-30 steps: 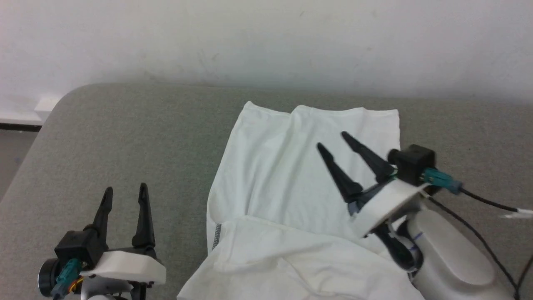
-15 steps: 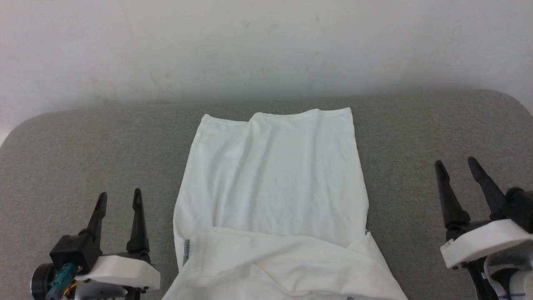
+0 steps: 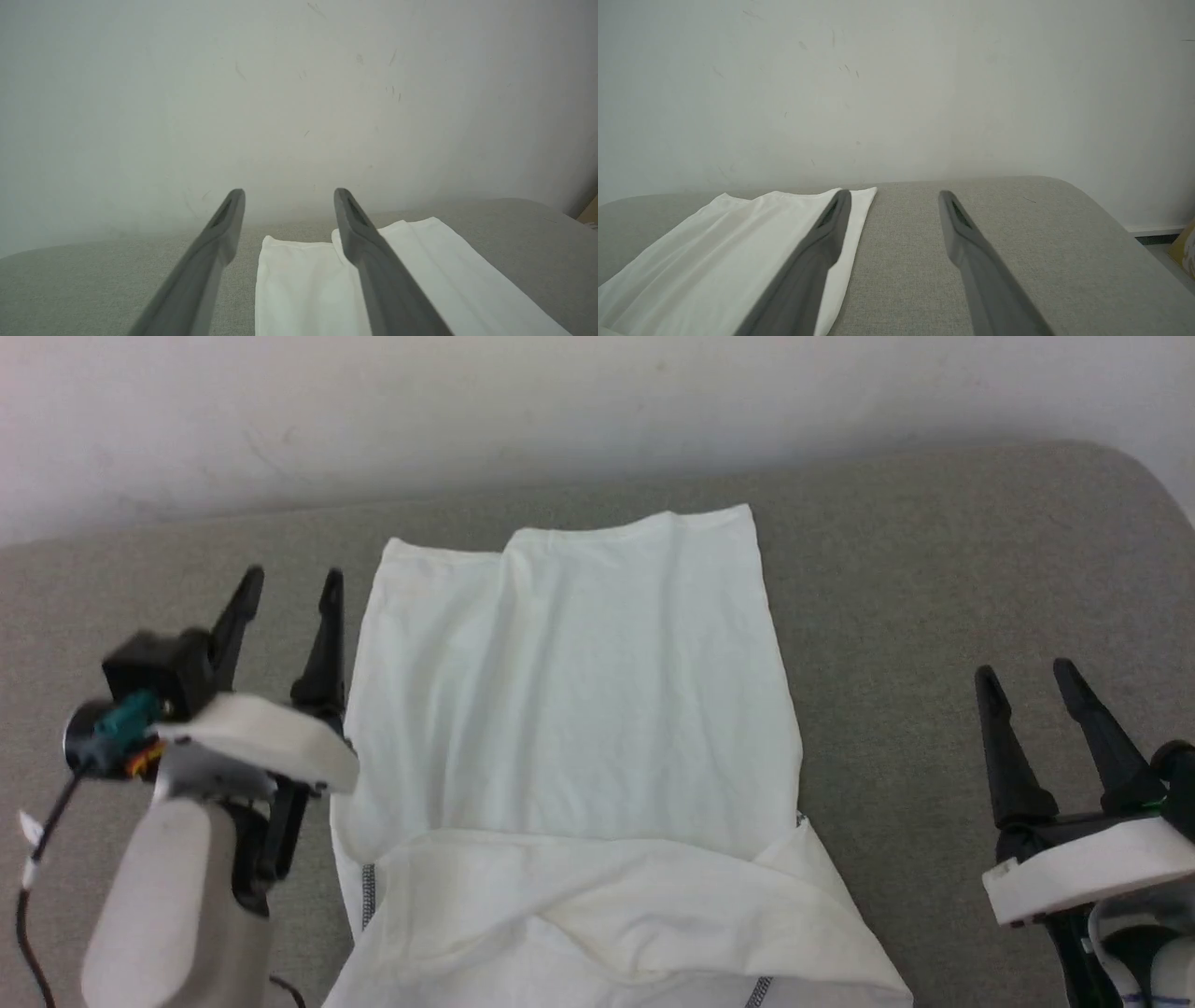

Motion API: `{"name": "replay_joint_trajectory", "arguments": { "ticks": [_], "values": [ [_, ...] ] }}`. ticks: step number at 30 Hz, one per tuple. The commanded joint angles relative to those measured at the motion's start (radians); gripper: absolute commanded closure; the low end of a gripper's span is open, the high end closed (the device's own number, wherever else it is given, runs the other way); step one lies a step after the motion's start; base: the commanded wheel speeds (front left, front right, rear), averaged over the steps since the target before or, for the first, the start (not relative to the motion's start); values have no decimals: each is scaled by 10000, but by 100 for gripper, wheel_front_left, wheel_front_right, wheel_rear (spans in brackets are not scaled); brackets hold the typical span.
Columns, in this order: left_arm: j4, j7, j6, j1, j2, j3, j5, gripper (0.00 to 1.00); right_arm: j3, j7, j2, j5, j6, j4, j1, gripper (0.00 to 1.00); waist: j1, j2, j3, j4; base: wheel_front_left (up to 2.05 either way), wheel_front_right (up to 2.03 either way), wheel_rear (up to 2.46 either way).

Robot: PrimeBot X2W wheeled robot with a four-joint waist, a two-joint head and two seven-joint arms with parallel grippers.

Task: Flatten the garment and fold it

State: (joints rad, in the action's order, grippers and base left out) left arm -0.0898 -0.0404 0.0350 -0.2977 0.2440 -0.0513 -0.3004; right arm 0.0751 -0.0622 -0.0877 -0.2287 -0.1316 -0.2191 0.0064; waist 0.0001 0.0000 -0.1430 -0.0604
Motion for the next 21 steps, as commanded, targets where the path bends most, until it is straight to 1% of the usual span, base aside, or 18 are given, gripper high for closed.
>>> {"name": "replay_joint_trajectory", "arguments": {
  "ticks": [1, 3, 6, 7, 9, 12, 15, 18, 21],
  "values": [
    [-376, 390, 190, -866, 133, -93, -156, 0, -54, -18, 45, -4, 9, -102, -293, 0, -1, 0, -956, -305, 0, 0, 0],
    [-918, 892, 378, -1804, 239, -210, -323, 0, -114, 10, 39, -11, 9, -102, -516, 0, -1, 0, -1282, -404, 0, 0, 0],
    [-1913, 1939, 608, -3119, 415, -412, -655, 0, -221, 55, 36, -43, 9, -64, -831, 0, -1, 0, -1798, -599, 0, 0, 0],
    [-1913, 1939, 608, -3119, 415, -412, -655, 0, -221, 55, 36, -43, 9, -64, -831, 0, -1, 0, -1798, -599, 0, 0, 0],
    [-2670, 2766, 717, -3878, 506, -481, -1021, 0, -340, 128, 37, -80, 9, -9, -1023, 0, -1, 0, -2082, -765, 0, 0, 0],
    [-3743, 4006, 817, -4826, 827, -651, -1324, 0, -565, 204, 45, -138, 9, 158, -1276, 0, -1, 0, -2444, -1055, 0, 0, 0],
    [-4756, 5185, 860, -5565, 1151, -764, -1548, 0, -751, 321, 58, -193, 9, 333, -1495, 0, -1, 0, -2772, -1336, 0, 0, 0],
    [-5623, 6239, 796, -6066, 1479, -717, -1695, 0, -1005, 435, 76, -250, 9, 498, -1673, 0, -1, 0, -3039, -1655, 0, 0, 0],
    [-6108, 6724, 737, -6435, 1726, -717, -1702, 0, -1214, 555, 98, -341, 9, 580, -1818, 0, -1, 0, -3299, -1898, 0, 0, 0]
  ]
}}
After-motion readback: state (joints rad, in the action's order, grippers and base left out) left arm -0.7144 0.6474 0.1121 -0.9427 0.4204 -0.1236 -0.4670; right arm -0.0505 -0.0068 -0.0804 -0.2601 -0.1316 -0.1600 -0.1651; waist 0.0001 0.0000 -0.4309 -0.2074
